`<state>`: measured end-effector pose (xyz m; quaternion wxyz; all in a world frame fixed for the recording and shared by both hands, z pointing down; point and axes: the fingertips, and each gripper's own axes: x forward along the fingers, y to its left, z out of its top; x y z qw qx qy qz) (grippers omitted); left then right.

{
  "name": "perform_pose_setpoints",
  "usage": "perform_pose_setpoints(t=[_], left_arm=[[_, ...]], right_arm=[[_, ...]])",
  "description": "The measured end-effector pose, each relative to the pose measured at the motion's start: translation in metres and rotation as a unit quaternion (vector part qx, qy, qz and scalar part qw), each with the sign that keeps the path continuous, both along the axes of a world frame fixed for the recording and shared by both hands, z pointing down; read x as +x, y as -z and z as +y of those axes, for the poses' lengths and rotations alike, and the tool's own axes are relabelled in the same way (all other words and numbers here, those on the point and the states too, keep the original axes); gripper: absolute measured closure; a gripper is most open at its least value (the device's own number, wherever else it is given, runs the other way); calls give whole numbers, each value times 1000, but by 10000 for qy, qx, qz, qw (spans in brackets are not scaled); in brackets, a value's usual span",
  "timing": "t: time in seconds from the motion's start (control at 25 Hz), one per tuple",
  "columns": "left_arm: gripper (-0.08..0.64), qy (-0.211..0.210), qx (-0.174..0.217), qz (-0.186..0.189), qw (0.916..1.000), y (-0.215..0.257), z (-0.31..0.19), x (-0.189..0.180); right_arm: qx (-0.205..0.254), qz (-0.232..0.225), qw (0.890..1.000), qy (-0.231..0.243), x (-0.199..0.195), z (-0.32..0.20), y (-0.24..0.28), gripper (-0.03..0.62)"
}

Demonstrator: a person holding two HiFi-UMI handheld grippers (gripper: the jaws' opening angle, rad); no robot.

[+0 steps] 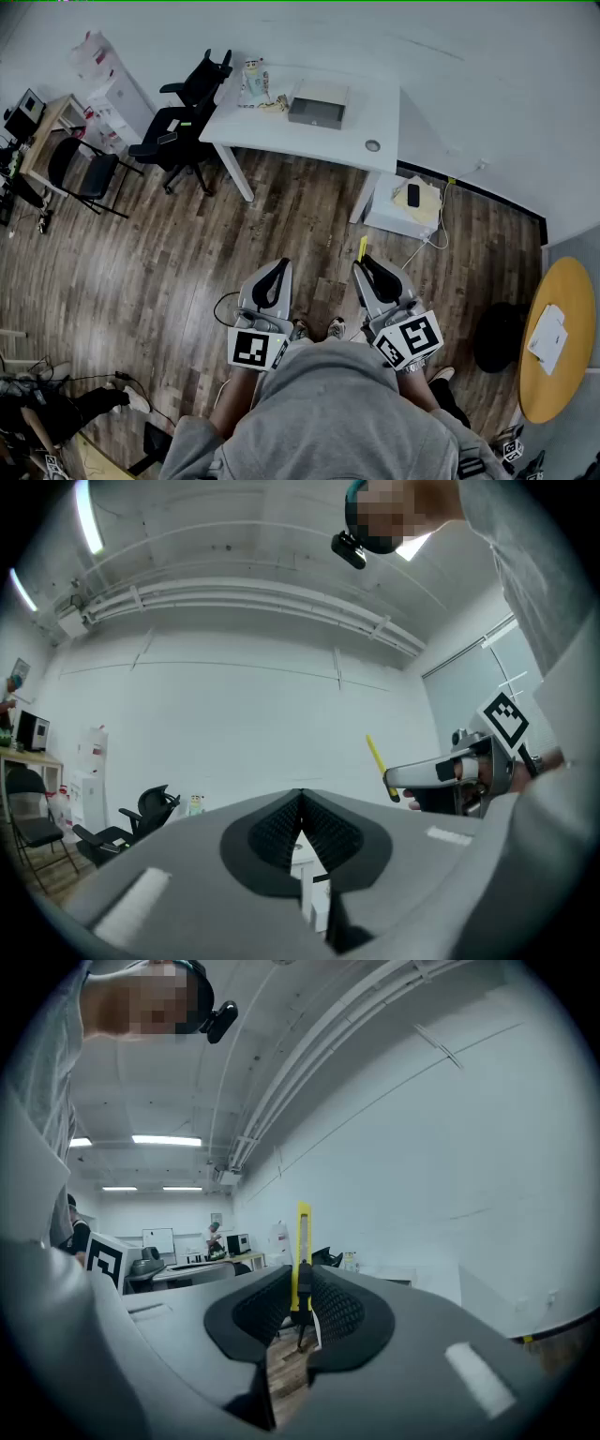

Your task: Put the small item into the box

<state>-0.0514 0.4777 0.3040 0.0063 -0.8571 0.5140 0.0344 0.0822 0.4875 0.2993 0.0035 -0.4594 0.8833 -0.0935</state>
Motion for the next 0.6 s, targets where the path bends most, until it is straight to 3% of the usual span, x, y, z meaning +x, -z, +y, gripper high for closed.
perform_pose_setpoints(t=[0.6], left_arm=[[557,-53,-52,-69,9999,-6,-21,22]], right_arm=[[-70,-32,10000,7,17,-20,-9,511]])
